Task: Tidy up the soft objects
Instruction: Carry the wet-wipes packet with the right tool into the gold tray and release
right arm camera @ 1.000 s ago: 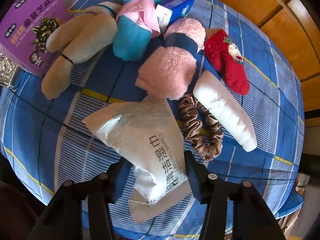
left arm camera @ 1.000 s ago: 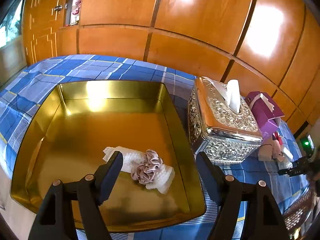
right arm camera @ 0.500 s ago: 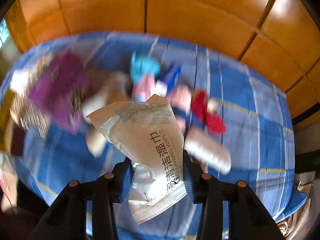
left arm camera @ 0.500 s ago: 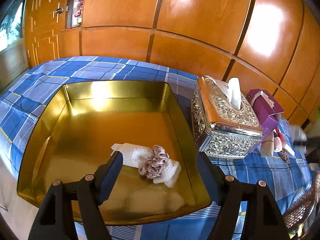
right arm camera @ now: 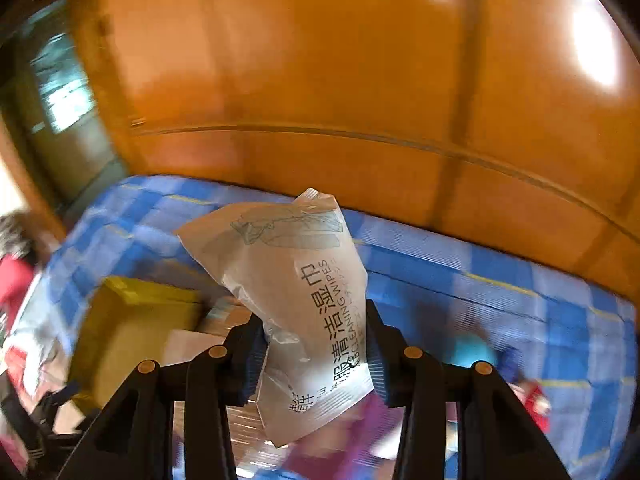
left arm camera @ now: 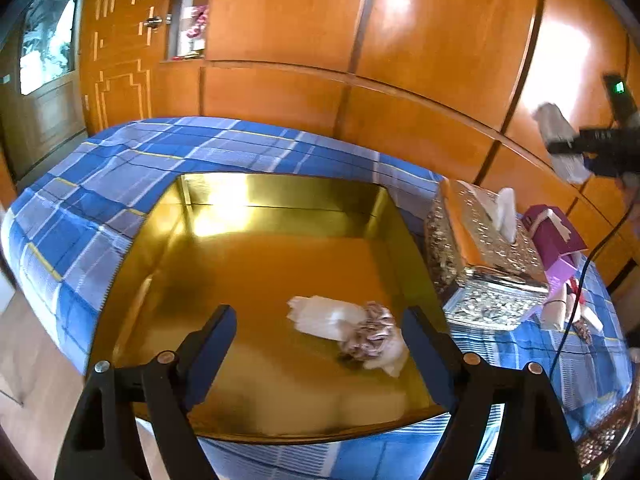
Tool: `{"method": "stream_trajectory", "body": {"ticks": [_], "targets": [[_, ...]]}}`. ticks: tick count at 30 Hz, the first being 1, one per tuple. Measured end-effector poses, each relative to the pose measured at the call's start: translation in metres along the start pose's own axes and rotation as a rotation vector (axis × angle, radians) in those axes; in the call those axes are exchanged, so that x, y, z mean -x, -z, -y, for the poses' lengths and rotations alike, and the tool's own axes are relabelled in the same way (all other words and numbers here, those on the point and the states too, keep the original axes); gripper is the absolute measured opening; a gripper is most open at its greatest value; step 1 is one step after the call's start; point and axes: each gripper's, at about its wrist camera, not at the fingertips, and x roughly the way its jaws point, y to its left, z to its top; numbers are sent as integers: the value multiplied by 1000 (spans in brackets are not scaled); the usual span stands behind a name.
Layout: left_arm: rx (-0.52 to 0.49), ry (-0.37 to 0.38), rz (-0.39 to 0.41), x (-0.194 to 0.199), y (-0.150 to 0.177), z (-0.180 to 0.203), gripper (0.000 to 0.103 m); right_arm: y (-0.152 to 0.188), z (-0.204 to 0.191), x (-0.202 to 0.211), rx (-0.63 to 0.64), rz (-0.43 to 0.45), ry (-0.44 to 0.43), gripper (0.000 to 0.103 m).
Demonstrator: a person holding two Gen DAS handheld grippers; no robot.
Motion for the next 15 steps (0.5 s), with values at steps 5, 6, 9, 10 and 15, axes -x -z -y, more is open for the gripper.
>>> {"method": "stream_trajectory", "body": {"ticks": [5,6,9,10,15], "targets": [[33,-53,10,8,0,-23,87,12,-84,-31,86,-44,-180,44],[42,-60,13,9,0,-26,87,18,-94,-44,93,-65,-208,44],[75,-71,14,9,0,-37,88,31,-129,-79,115,-133,-221,44],[82,-71,13,9,1,-39,88,34,-142,-90,117,-156,-214,44],[92,-64,7,6,2,-42,88,38,-165,-137,103,-207,-190,49]]}}
